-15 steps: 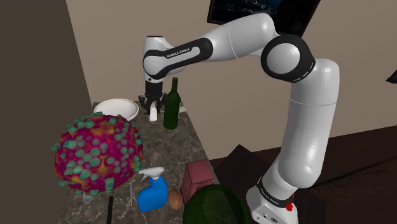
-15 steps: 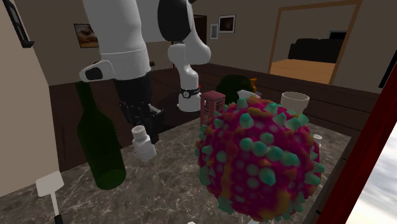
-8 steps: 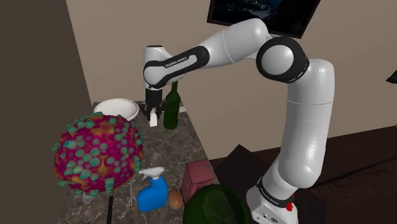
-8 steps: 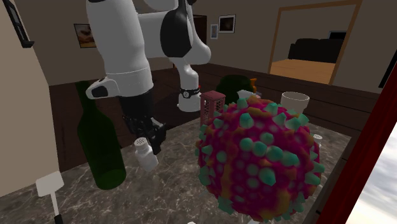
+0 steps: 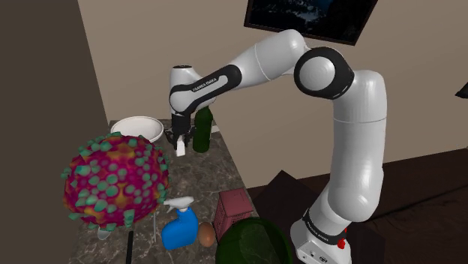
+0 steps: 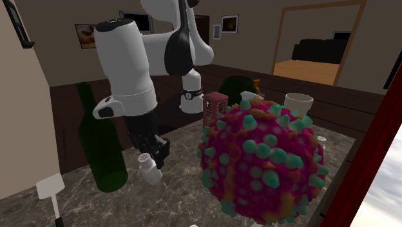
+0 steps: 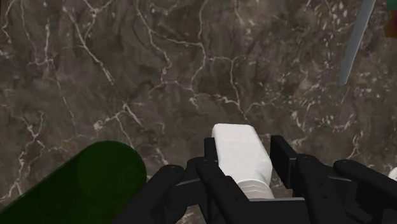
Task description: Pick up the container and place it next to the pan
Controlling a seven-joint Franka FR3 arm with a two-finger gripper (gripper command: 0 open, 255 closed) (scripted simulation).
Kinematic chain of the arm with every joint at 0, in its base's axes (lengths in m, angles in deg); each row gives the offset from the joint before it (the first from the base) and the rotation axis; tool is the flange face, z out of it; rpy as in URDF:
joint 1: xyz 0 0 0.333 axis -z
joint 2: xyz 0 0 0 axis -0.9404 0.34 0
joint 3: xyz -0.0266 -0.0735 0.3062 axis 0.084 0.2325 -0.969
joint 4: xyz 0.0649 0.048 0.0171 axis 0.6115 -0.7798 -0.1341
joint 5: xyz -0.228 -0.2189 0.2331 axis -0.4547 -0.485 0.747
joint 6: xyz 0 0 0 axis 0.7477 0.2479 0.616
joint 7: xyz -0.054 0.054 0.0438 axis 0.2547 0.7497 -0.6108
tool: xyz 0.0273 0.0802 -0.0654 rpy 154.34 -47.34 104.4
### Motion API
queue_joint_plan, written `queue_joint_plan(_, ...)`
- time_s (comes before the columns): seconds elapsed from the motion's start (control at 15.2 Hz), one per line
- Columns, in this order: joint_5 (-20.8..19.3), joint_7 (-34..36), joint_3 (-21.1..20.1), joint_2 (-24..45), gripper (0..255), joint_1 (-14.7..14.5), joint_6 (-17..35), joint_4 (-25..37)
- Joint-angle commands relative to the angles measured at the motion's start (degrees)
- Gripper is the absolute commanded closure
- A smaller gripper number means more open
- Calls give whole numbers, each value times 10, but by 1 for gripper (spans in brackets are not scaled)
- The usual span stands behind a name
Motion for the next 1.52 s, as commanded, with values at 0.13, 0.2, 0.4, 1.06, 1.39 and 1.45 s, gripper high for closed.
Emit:
queue_joint_plan(0.13,-4,1,3,20,255,-2,24,-5)
queue_joint_plan(0.2,-5,2,3,25,255,-3,30,-5)
queue_joint_plan(0.4,-8,3,5,36,255,-4,43,-7)
queue_joint_plan(1.06,-8,3,5,37,0,-4,43,-7)
queue_joint_plan(1.39,-3,-1,2,14,0,-1,13,2)
queue_joint_plan(1.45,-1,-2,1,4,0,1,-3,7)
